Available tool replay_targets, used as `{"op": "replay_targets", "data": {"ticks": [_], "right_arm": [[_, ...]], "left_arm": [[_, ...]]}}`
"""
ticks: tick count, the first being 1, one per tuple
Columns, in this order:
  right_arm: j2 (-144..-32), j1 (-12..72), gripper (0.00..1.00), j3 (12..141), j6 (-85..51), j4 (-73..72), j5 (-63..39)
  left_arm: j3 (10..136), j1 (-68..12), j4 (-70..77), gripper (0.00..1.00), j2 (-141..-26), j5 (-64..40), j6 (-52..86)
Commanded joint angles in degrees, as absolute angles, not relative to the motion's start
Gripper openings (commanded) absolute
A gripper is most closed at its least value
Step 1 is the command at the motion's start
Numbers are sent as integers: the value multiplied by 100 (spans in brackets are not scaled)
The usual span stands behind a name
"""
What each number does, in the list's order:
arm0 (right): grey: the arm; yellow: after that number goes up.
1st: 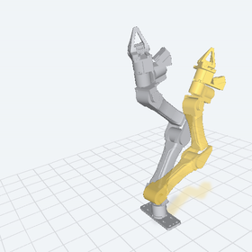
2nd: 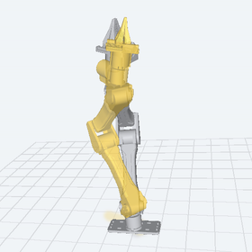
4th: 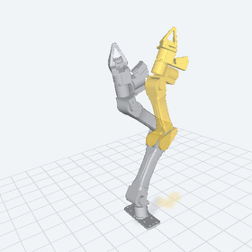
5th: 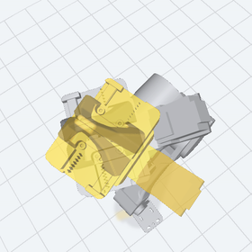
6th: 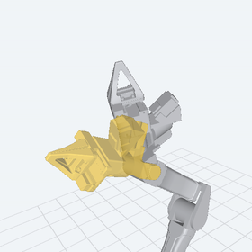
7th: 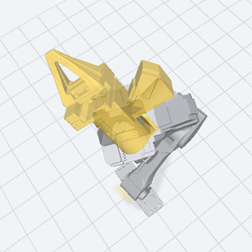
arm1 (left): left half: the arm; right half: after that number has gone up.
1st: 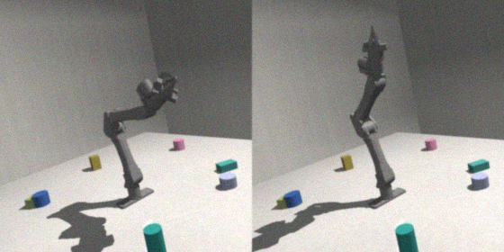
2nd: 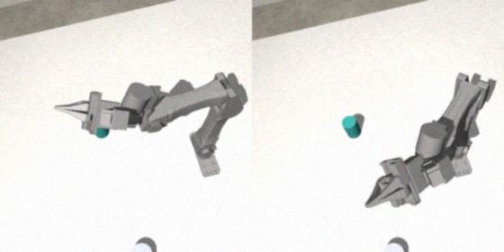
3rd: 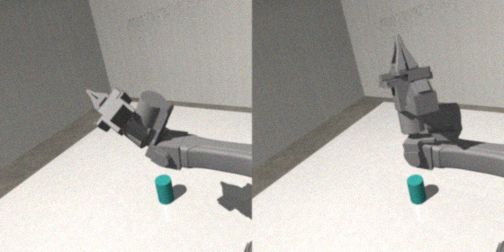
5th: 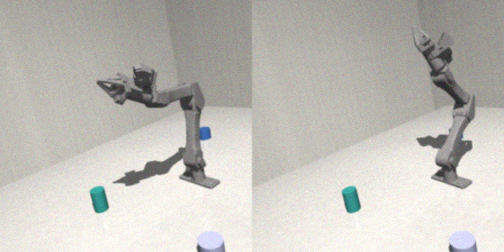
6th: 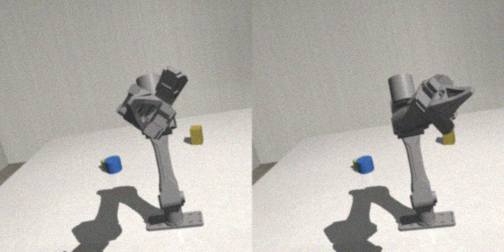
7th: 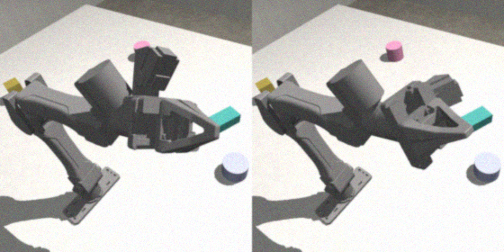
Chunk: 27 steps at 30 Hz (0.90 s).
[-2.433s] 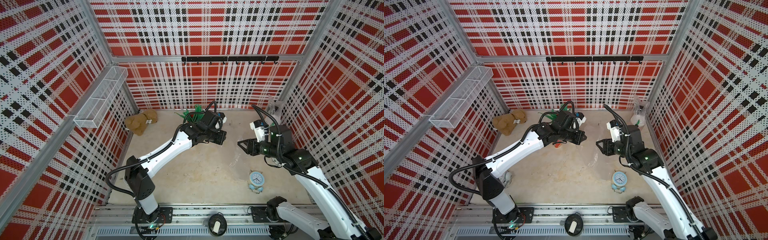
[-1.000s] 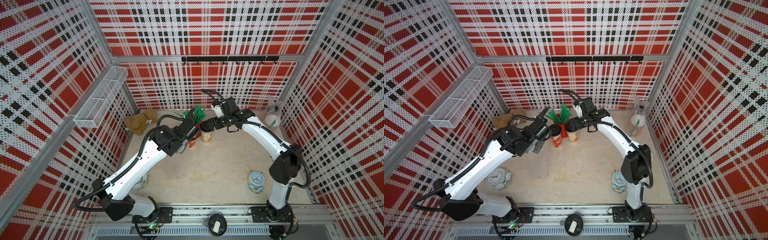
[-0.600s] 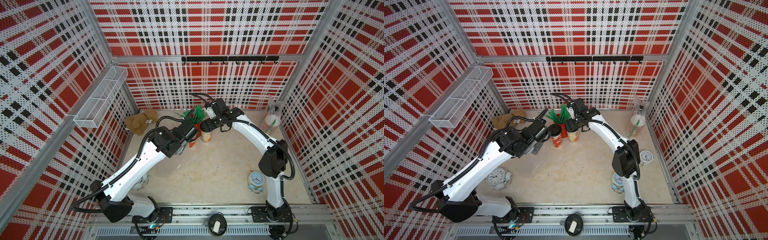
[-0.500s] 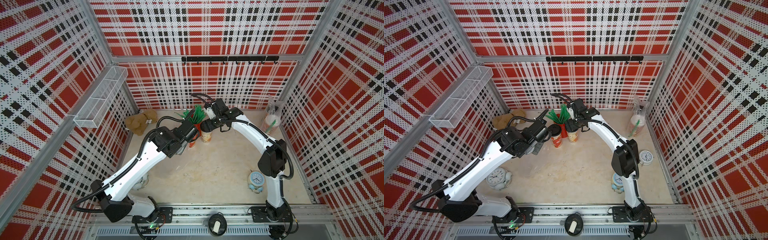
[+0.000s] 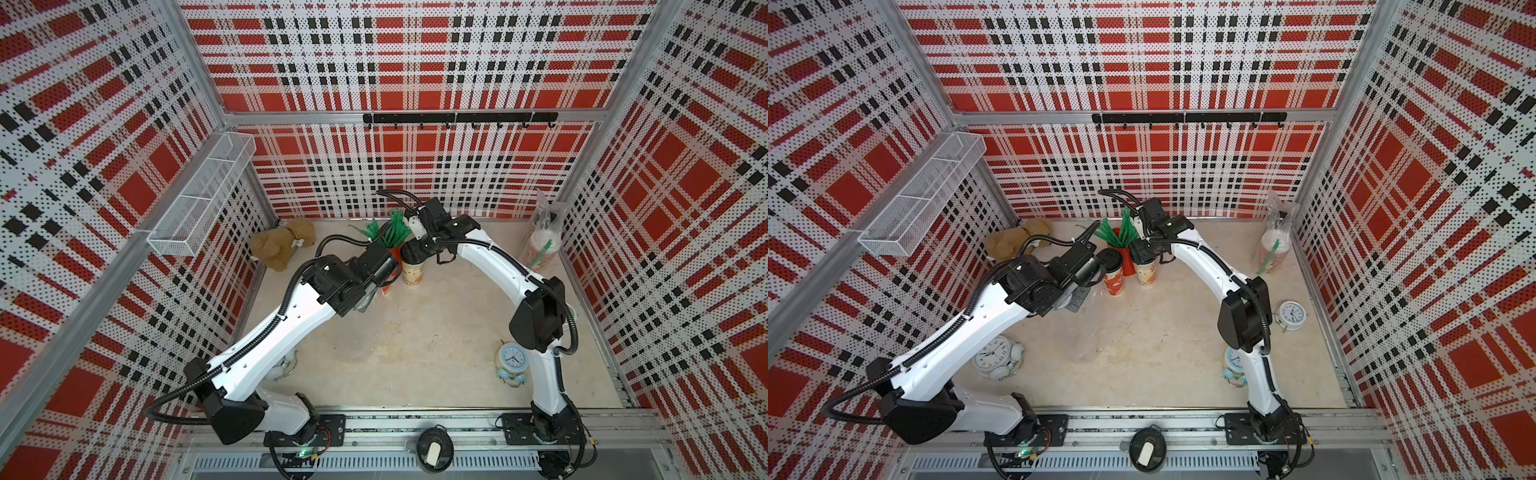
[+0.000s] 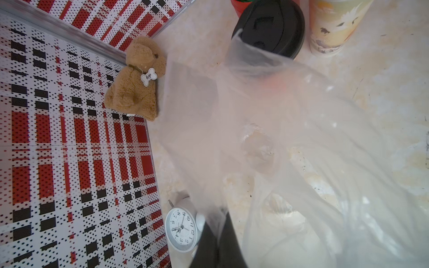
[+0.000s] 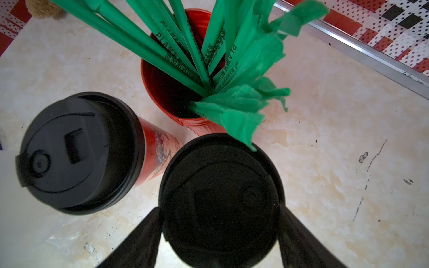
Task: Pack milk tea into plastic carrier bags
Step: Pick up the milk tea cup at the center of the board.
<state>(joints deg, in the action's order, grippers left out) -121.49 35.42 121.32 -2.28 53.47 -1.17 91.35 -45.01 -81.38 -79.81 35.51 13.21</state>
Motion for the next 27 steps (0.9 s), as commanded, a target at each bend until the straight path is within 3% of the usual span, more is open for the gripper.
{"op": "replay_targets", "data": {"ticks": [1,11,13,17,24,27], "right_arm": [[-12295,3569,75,12320,-145,5285,-92],[-12379,3573,82,12362,-140,5324,-79],[-12376,3573,78,12368,-139,5333,-79],[-12327,3577,56,12350,-141,5344,-73],[-11955,3589,55,12239,-114,5333,10],[-11586,3589,50,12016,-114,5241,16]], "left_arm": [[9092,-4465,-8064,0,-7966,3525,1409],[9090,-4465,-8035,0,-7965,3476,1389],[9090,-4465,-8028,0,-7967,3471,1390],[9104,-4474,-8009,0,-7989,3465,1379],[9158,-4560,-7908,0,-8018,3424,1389],[9149,-4640,-7751,0,-8041,3326,1399]]}}
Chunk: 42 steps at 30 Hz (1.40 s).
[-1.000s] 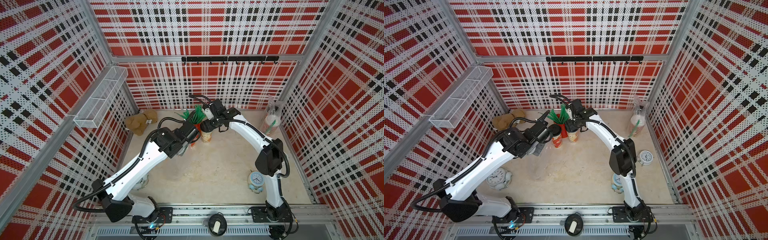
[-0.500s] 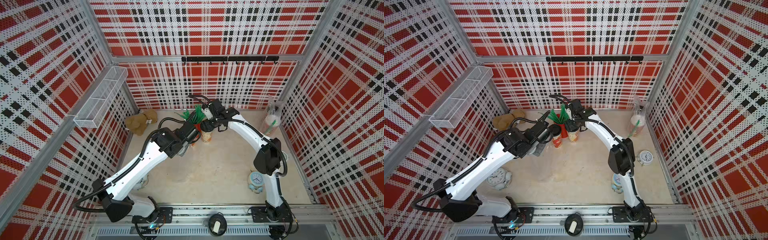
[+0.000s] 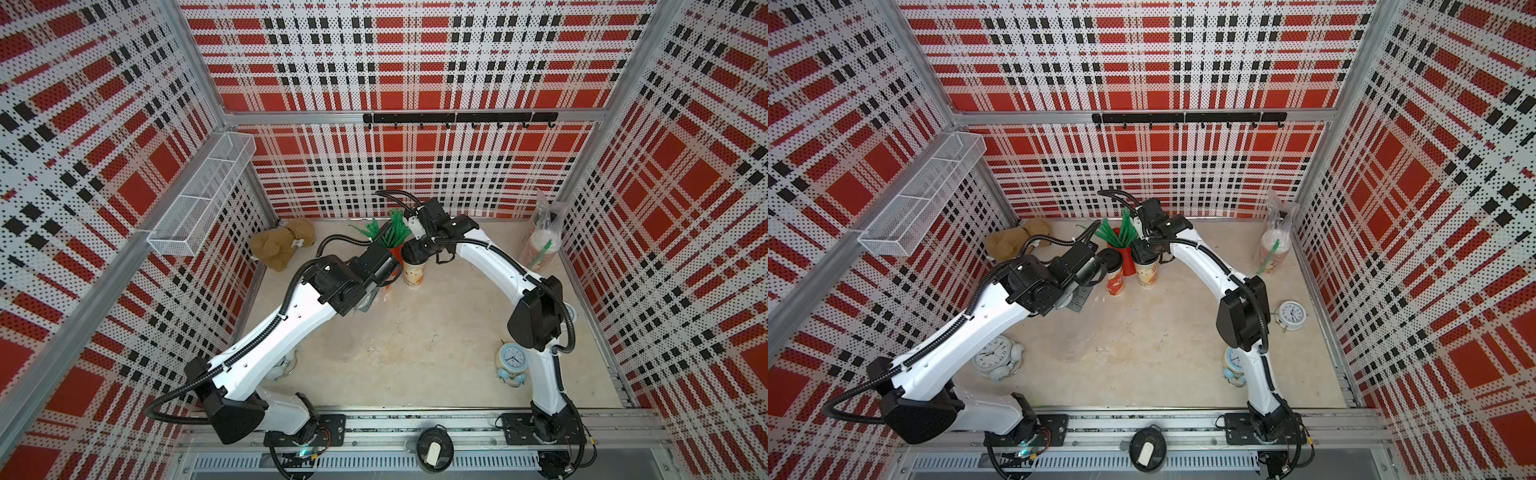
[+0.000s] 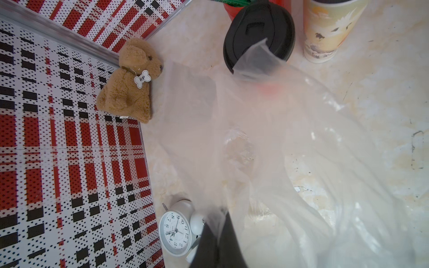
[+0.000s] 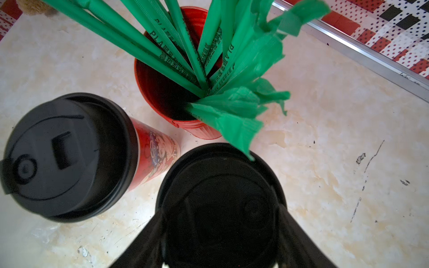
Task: Pack milk tea into plastic carrier bags
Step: Pick up the milk tea cup at the center of the board, then place the milk tea cup in the plastic carrier bag.
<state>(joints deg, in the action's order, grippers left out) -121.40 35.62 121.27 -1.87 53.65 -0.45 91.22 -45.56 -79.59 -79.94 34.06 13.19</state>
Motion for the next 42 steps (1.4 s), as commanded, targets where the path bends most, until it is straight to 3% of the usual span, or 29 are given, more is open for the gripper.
{"op": "replay_targets", "data": {"ticks": [1,12,21,32,42], "right_arm": [[-11452,3588,49,11928,-106,5201,22],[-9728,3498,42,11000,-167,5089,-22],[-8498,3489,40,11090,-123,5531,5],[-7811,3489,34,11588,-222,6243,-613],[-7333,3505,29,11246,-585,6348,-1600]], "left_arm": [[9149,-4666,-7695,0,-8054,3286,1402],[9067,-4928,-6861,0,-8254,2765,1504],[9080,-4992,-6007,0,-8553,2112,1505],[9360,-5229,-5536,0,-9008,1811,1519],[9352,-5282,-5347,0,-9005,1898,1608]]}}
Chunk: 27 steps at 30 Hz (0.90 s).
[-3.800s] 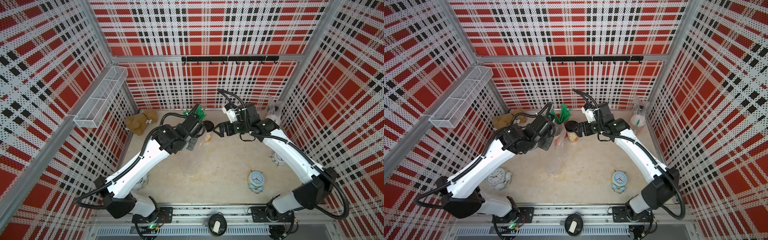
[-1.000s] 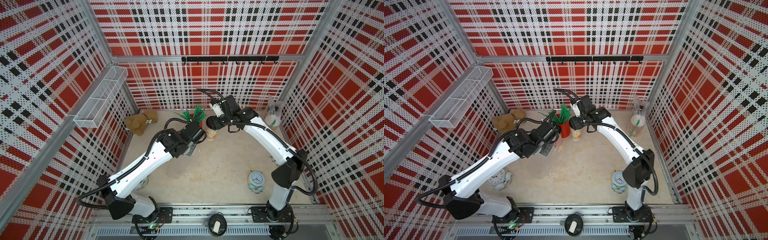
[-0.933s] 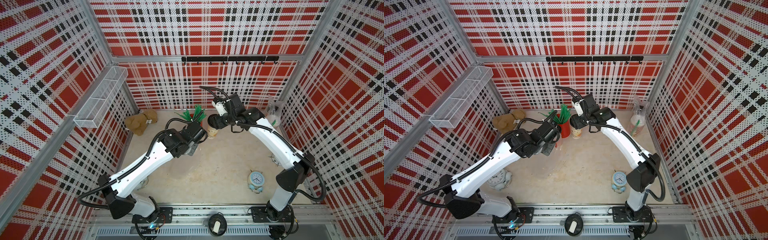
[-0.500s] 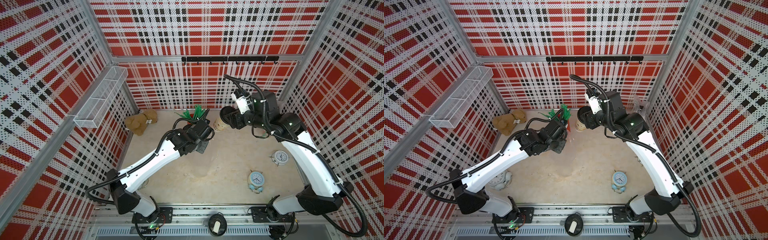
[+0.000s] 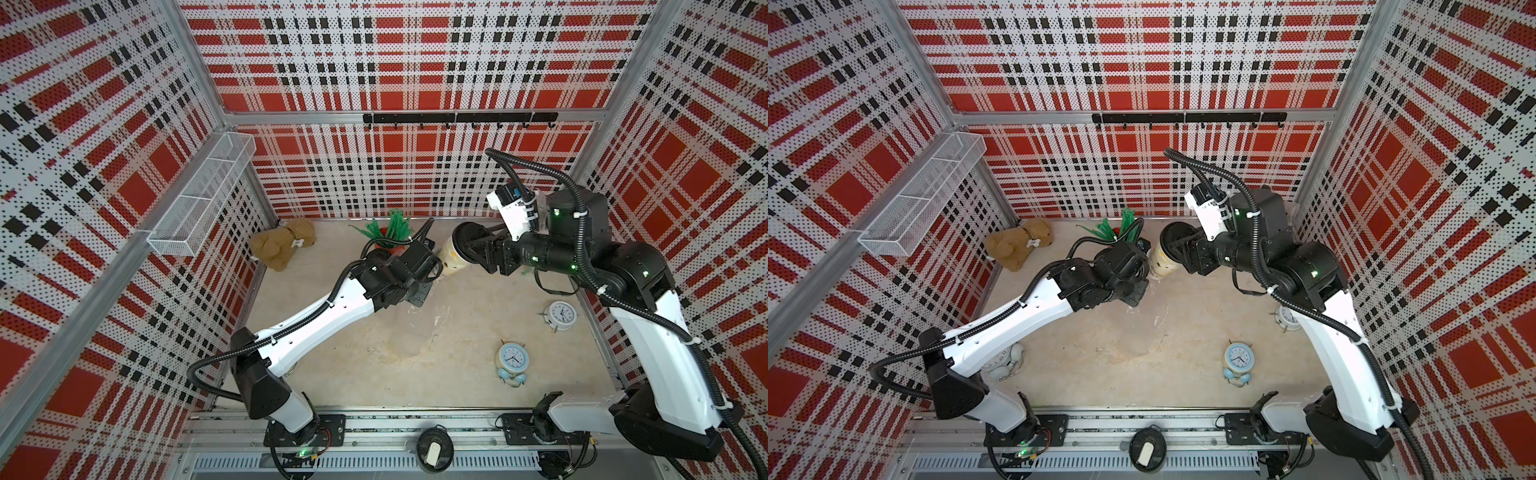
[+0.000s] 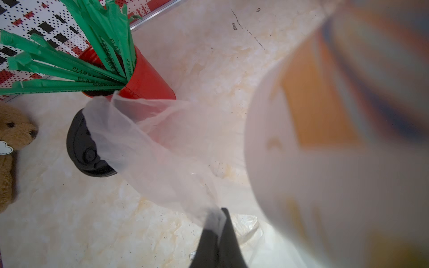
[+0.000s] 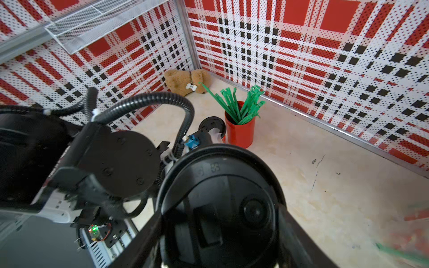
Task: Pack milk tea into plastic carrier bags
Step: Place the milk tea cup in the plastic carrier bag.
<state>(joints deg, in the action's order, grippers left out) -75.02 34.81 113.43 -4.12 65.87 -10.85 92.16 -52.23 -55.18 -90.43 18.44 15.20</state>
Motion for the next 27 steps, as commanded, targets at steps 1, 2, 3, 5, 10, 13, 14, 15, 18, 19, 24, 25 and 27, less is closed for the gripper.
{"op": "replay_targets", "data": {"ticks": [1,2,3,5,10,13,14,15,18,19,24,25,27], "right_arm": [[-7298,3507,29,11196,-625,6343,-1666],[-7263,3515,29,11148,-650,6325,-1731],[-7214,3526,29,11091,-685,6304,-1782],[-7148,3555,29,10973,-750,6261,-1883],[-7027,3585,27,10686,-874,6263,-1966],[-6955,3584,26,10532,-943,6268,-1986],[-6928,3588,26,10478,-958,6275,-1984],[-6896,3595,26,10435,-988,6265,-1997],[-6797,3600,26,10325,-1072,6204,-2057],[-6751,3596,26,10267,-1120,6161,-2092],[-6595,3641,25,9858,-1337,5882,-2262],[-6584,3656,25,9795,-1363,5862,-2252],[-6570,3712,24,9654,-1413,5812,-2193]], "left_arm": [[9330,-5282,-5316,0,-8979,1899,1739],[9301,-5282,-5278,0,-8957,1902,1762],[9254,-5282,-5220,0,-8915,1904,1785],[9165,-5282,-5106,0,-8853,1897,1837],[8916,-5260,-4872,0,-8603,1914,1998],[8778,-5218,-4782,0,-8459,1938,2080],[8742,-5208,-4760,0,-8426,1959,2102],[8704,-5191,-4731,0,-8394,1984,2131],[8601,-5158,-4638,0,-8339,2014,2238],[8574,-5159,-4595,0,-8330,2023,2281],[8437,-5133,-4417,0,-8277,2048,2513],[8404,-5124,-4384,0,-8255,2038,2552],[8331,-5108,-4302,0,-8198,1975,2631]]}}
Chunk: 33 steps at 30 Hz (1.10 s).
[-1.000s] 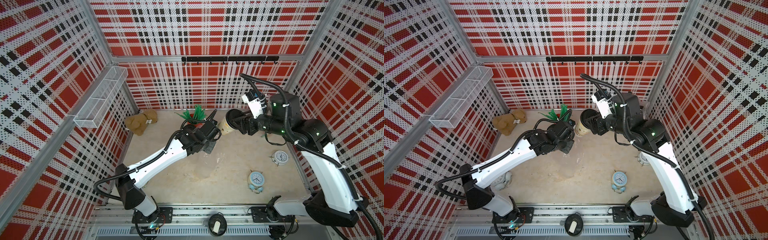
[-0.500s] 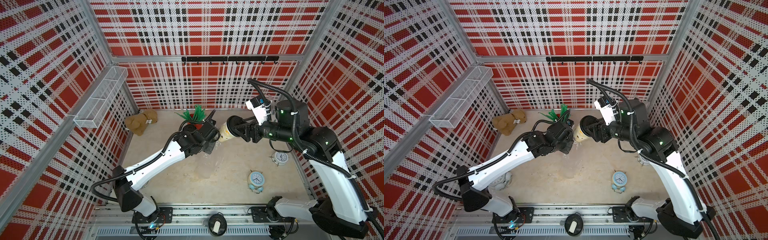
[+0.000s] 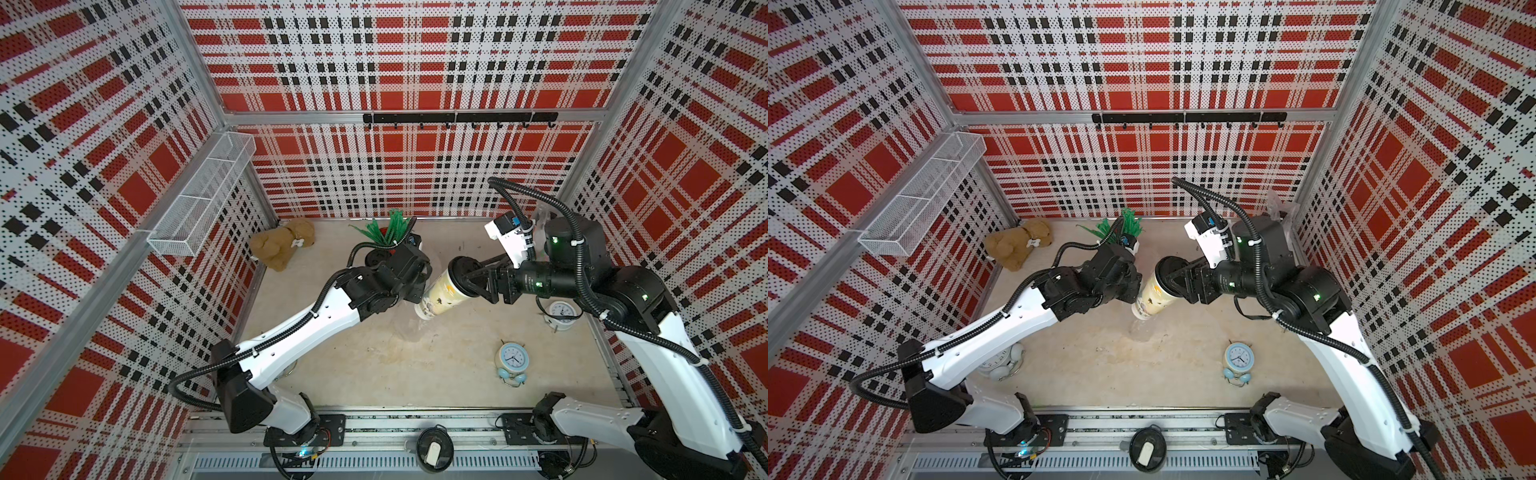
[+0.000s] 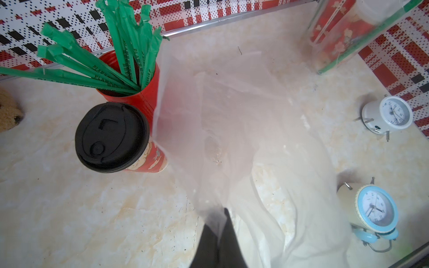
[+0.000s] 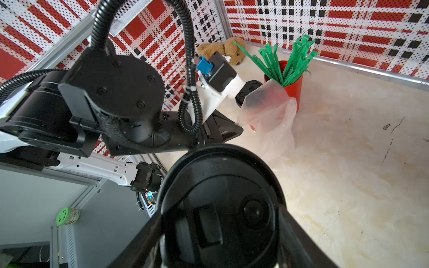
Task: Pack milk tea into plastic carrier bags
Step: Place the milk tea cup in the plastic carrier bag.
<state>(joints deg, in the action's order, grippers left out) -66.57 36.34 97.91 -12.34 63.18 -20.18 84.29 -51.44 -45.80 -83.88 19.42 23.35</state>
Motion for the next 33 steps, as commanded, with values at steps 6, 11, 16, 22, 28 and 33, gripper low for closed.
{"op": "replay_targets", "data": {"ticks": [6,11,16,22,28,33], "right_arm": [[-6574,3930,23,9440,-1470,5635,-1842],[-6627,4078,21,9549,-1419,5767,-1226],[-6653,4126,20,9451,-1432,5685,-989],[-6713,4277,19,9135,-1555,5271,-982],[-6883,4665,18,8905,-1686,4969,-704],[-7090,5103,16,8969,-1685,5014,-232]], "left_arm": [[8187,-5098,-4147,0,-8011,1829,2884],[7973,-5080,-3824,0,-7775,1611,3145],[7697,-5036,-3437,0,-7570,1340,3413],[7395,-4940,-3012,0,-7452,995,3716],[7239,-4872,-2880,0,-7375,1001,3974],[7011,-4760,-2576,0,-7228,990,4346]]}}
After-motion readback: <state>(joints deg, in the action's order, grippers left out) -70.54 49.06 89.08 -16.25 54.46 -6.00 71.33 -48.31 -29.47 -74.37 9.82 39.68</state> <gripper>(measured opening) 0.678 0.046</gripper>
